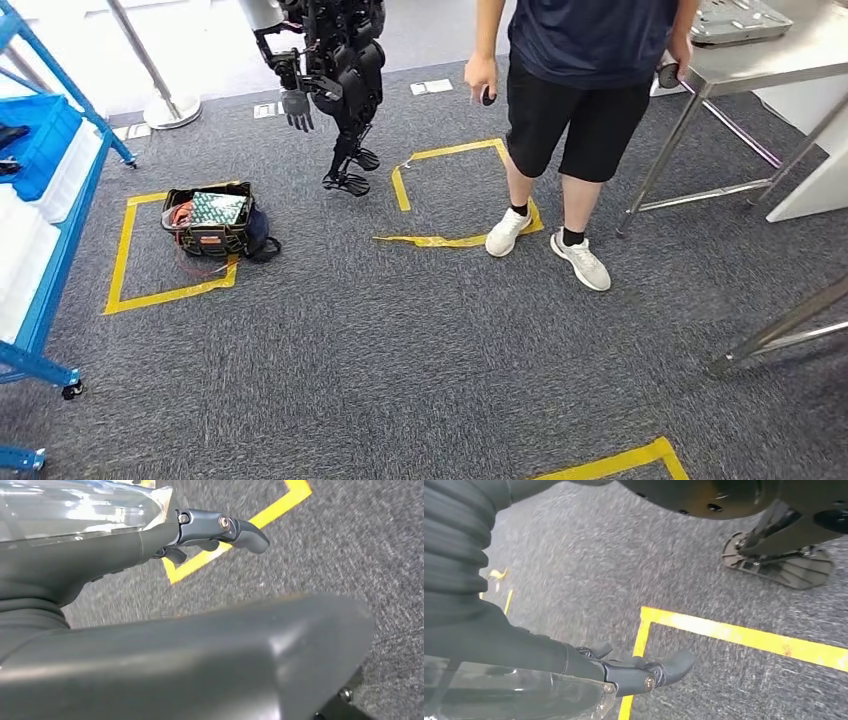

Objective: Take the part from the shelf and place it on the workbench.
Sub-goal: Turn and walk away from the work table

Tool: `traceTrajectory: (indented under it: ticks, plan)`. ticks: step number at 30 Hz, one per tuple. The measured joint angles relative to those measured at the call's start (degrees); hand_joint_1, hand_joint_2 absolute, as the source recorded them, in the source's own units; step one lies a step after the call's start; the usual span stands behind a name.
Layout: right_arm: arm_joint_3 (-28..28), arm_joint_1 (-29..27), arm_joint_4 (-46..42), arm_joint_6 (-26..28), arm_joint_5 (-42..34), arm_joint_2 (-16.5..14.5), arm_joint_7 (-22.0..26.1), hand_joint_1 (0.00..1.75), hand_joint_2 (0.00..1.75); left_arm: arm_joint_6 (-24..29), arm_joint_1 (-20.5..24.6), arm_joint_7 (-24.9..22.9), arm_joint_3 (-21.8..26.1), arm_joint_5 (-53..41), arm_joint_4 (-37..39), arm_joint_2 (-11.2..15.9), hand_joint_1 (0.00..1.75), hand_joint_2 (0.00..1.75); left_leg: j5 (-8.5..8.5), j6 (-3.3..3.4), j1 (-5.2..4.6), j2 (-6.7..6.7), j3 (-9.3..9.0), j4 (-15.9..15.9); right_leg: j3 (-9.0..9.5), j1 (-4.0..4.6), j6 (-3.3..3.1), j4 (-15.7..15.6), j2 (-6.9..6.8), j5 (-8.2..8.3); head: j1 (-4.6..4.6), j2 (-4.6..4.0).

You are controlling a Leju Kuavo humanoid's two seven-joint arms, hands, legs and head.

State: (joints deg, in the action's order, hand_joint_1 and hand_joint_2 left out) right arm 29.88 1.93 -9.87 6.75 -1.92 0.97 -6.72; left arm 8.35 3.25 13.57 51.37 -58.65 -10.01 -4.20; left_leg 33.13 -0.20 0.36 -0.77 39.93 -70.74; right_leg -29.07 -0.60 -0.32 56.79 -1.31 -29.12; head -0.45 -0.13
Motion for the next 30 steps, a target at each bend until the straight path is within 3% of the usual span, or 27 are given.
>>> traceTrajectory:
  ticks: [1, 2, 4, 6, 7, 8, 10, 12, 14, 16, 17, 18, 19, 20, 21, 23, 25, 27, 29, 30]
  plan:
    - [0.0, -0.08, 0.01, 0.08, 0.0, 0.01, -0.09, 0.0, 1.75, -0.17, -0.03, -0.01, -0.01, -0.01, 0.0, -0.01, 0.0, 0.0, 0.76, -0.07, 0.09, 0.37, 1.13, -2.53, -0.15, 0.15, -0.07, 0.0, -0.95, -0.05, 0.01, 0.0]
    - [0.0, -0.08, 0.01, 0.16, 0.0, 0.02, -0.17, 0.0, 1.75, -0.34, -0.11, -0.02, -0.01, -0.01, 0.0, -0.01, 0.0, 0.0, 0.5, -0.08, 0.16, 0.59, 1.24, -3.09, -0.28, 0.25, -0.13, 0.01, -1.83, -0.1, -0.01, 0.0]
    - [0.0, 0.04, 0.02, 0.35, 0.0, 0.02, -0.27, 0.0, 1.75, -0.69, -0.21, -0.04, -0.03, -0.06, 0.0, 0.04, 0.0, 0.0, -2.27, 0.08, 0.21, 1.63, -2.13, 2.3, -0.27, 0.32, -0.17, 0.01, -3.35, -0.22, -0.03, 0.0]
    - [0.0, 0.08, 0.02, 0.56, -0.05, 0.03, -0.33, 0.0, 1.75, -1.2, 0.03, -0.14, -0.17, -0.18, -0.01, 0.13, 0.0, 0.0, -4.62, 0.47, 0.02, 4.42, -6.79, 9.94, 0.15, 0.7, 0.1, 0.08, -4.63, -0.47, -0.07, 0.0]
    - [-0.01, 0.07, 0.02, 0.65, -0.11, 0.04, -0.37, 0.0, 1.75, -1.5, 0.21, -0.21, -0.3, -0.31, -0.01, 0.17, 0.0, 0.0, -5.12, 0.73, -0.14, 5.33, -8.05, 12.05, 0.41, 0.91, 0.35, 0.12, -5.24, -0.57, 0.01, 0.0]
    - [-0.01, 0.06, 0.02, 0.75, -0.18, 0.05, -0.41, 0.0, 1.75, -1.79, 0.35, -0.32, -0.43, -0.43, -0.02, 0.2, 0.0, 0.0, -5.26, 1.0, -0.36, 5.54, -8.45, 12.88, 0.61, 1.06, 0.63, 0.12, -5.89, -0.65, 0.09, 0.0]
    - [-0.03, 0.22, 0.02, 0.91, -0.26, 0.09, -0.48, 0.0, 1.75, -2.07, 0.38, -0.52, -0.57, -0.61, -0.01, 0.25, 0.0, 0.0, -5.71, 1.75, -0.48, 4.01, -8.27, 13.19, 0.77, 0.99, 1.22, 0.14, -6.71, -0.79, 0.26, 0.0]
    - [-0.04, 0.31, 0.02, 1.01, -0.31, 0.16, -0.48, 0.0, 1.75, -2.22, 0.35, -0.66, -0.63, -0.63, -0.01, 0.27, 0.0, 0.0, -6.32, 2.62, -0.24, 2.65, -8.3, 13.78, -0.1, 0.74, 1.58, 2.05, -4.09, -2.01, 0.36, 0.0]
    - [-0.06, 0.17, 0.02, 1.05, -0.39, 0.21, -0.51, 0.0, 1.75, -2.35, 0.53, -0.7, -0.71, -0.66, -0.02, 0.33, 0.0, 0.0, -6.76, 3.18, -0.07, 1.17, -8.11, 14.02, -3.22, 0.47, 1.4, 8.65, -0.23, -5.0, 0.53, 0.0]
    - [-0.07, -0.02, 0.02, 1.05, -0.34, 0.22, -0.61, 0.0, 1.75, -2.53, 0.58, -0.74, -0.75, -0.65, -0.02, 0.38, 0.0, 0.0, -6.92, 3.3, -0.08, -0.63, -7.89, 14.0, -6.96, 0.39, 1.44, 16.12, 0.98, -7.42, 0.58, 0.0]
    - [-0.07, -0.07, 0.02, 1.05, -0.23, 0.23, -0.66, 0.0, 1.75, -2.64, 0.49, -0.78, -0.75, -0.63, -0.01, 0.37, 0.0, 0.0, -6.98, 3.26, -0.08, -1.54, -7.88, 13.98, -7.73, 0.33, 1.8, 17.38, 1.11, -7.4, 0.57, 0.0]
    - [-0.07, -0.08, 0.02, 1.05, -0.1, 0.23, -0.68, 0.0, 1.75, -2.71, 0.38, -0.81, -0.75, -0.61, -0.01, 0.36, 0.0, 0.0, -7.02, 3.17, -0.06, -2.43, -7.93, 13.96, -7.34, 0.21, 2.36, 16.2, 1.22, -6.42, 0.57, 0.0]
    - [-0.06, -0.06, 0.02, 1.04, 0.01, 0.26, -0.69, 0.0, 1.75, -2.75, 0.29, -0.84, -0.75, -0.58, 0.0, 0.34, 0.0, 0.0, -7.07, 3.03, -0.01, -3.32, -8.0, 13.92, -5.82, 0.0, 2.99, 12.67, 1.62, -4.67, 0.57, 0.0]
    - [-0.05, -0.04, 0.02, 1.04, 0.11, 0.28, -0.69, 0.0, 1.75, -2.77, 0.24, -0.85, -0.75, -0.55, -0.01, 0.34, 0.0, 0.0, -7.1, 2.79, 0.04, -4.2, -7.98, 13.84, -3.87, -0.37, 3.58, 8.21, 2.94, -2.83, 0.61, 0.0]
    - [-0.05, -0.03, 0.02, 1.03, 0.16, 0.27, -0.69, 0.0, 1.75, -2.78, 0.25, -0.85, -0.75, -0.5, -0.01, 0.38, 0.0, 0.0, -7.08, 2.47, 0.0, -5.03, -7.89, 13.68, -2.25, -0.59, 3.76, 4.4, 4.19, -1.33, 0.63, 0.0]
    - [-0.04, 0.15, 0.02, 1.03, 0.24, 0.24, -0.67, 0.0, 1.75, -2.76, 0.2, -0.86, -0.75, -0.39, -0.02, 0.46, 0.0, 0.0, -7.15, 1.73, -0.1, -6.31, -7.43, 13.46, -0.73, -0.69, 3.14, 0.86, 5.72, -0.08, 0.6, 0.0]
    - [-0.05, 0.35, 0.02, 1.02, 0.26, 0.18, -0.68, 0.0, 1.75, -2.74, -0.05, -0.87, -0.75, -0.33, -0.01, 0.51, 0.0, 0.0, -7.39, 1.04, 0.06, -7.25, -6.97, 13.46, -0.66, -0.52, 2.01, 0.87, 4.51, 0.19, 0.48, 0.0]
    - [-0.05, 0.37, 0.02, 1.02, 0.28, 0.15, -0.67, 0.0, 1.75, -2.73, -0.29, -0.87, -0.75, -0.3, 0.0, 0.55, 0.0, 0.0, -6.32, 0.53, 0.15, -5.22, -6.03, 11.92, -0.65, -0.62, 1.11, 0.66, 3.09, 0.53, 0.26, 0.0]
    - [-0.04, 0.23, 0.02, 1.06, 0.35, 0.15, -0.64, 0.0, 1.75, -2.73, -0.22, -0.85, -0.76, -0.22, 0.0, 0.55, 0.0, 0.0, -2.77, 0.22, 0.11, -1.34, -3.21, 6.15, -0.77, -0.47, 0.36, 0.55, 1.41, 0.62, -0.13, 0.0]
    - [-0.04, 0.11, 0.03, 1.1, 0.39, 0.15, -0.62, 0.0, 1.75, -2.73, -0.14, -0.84, -0.76, -0.19, 0.0, 0.53, 0.0, 0.0, -0.76, 0.09, 0.16, -0.2, -1.27, 2.17, -0.87, -0.3, 0.1, 0.56, 0.5, 0.58, -0.31, 0.0]
